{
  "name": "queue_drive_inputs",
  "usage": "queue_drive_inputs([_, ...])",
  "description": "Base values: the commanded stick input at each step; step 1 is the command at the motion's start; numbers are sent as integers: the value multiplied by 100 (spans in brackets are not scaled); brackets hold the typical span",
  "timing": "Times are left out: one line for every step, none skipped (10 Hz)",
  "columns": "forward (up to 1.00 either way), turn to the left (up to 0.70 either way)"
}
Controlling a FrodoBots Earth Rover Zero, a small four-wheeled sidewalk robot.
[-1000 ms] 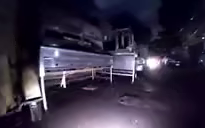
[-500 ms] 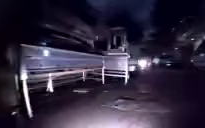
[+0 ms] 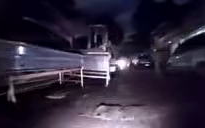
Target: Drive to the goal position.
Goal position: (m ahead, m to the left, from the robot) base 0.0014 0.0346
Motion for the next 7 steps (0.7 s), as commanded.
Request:
queue_drive_inputs([50, 0])
queue_drive_inputs([50, 0])
queue_drive_inputs([50, 0])
queue_drive_inputs([47, 0])
queue_drive_inputs([0, 0])
queue_drive_inputs([3, 0])
queue_drive_inputs([50, 3])
